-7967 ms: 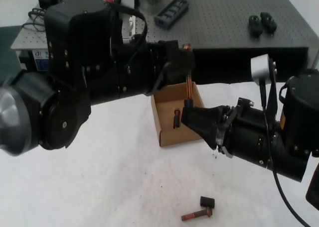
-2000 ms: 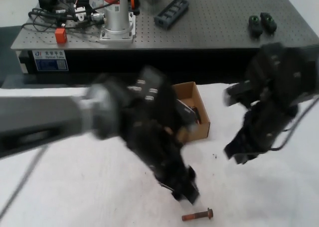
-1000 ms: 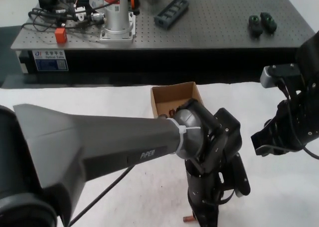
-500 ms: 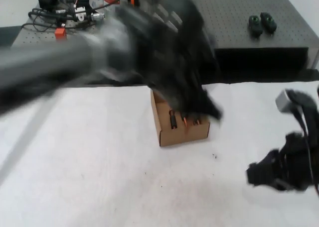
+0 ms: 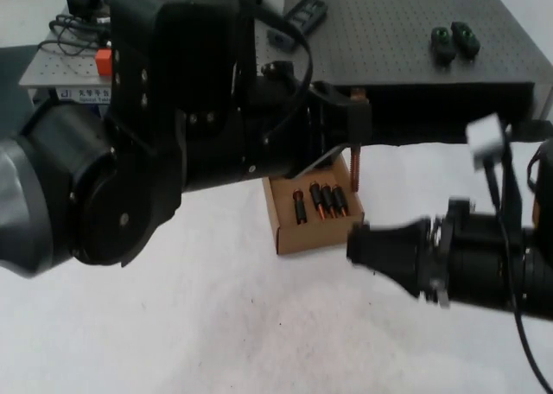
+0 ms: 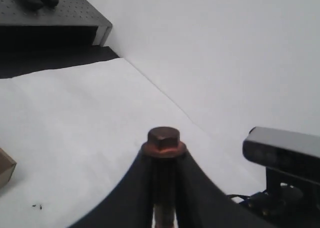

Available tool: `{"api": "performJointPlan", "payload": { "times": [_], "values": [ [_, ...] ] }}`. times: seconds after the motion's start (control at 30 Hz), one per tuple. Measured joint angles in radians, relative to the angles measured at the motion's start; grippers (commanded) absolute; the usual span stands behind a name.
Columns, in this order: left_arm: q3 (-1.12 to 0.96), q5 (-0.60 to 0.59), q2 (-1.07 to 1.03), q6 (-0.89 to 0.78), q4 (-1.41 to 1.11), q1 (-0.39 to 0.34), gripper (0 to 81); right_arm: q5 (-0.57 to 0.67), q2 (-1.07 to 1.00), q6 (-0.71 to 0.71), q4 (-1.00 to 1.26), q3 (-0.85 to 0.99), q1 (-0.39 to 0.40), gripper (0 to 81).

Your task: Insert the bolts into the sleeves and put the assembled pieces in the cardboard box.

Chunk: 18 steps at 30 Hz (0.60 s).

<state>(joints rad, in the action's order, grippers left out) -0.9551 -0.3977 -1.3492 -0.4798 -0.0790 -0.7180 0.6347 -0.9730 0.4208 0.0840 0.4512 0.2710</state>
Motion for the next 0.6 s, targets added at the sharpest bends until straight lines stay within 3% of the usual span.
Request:
{"api": "performJointPlan", "payload": {
  "times": [0.6],
  "values": [
    [0.006,-0.008,0.0,-0.011,-0.029,0.0,0.7,-0.004,-0.002,0.031,0.139,0.0,0.0,4.8]
  ]
}}
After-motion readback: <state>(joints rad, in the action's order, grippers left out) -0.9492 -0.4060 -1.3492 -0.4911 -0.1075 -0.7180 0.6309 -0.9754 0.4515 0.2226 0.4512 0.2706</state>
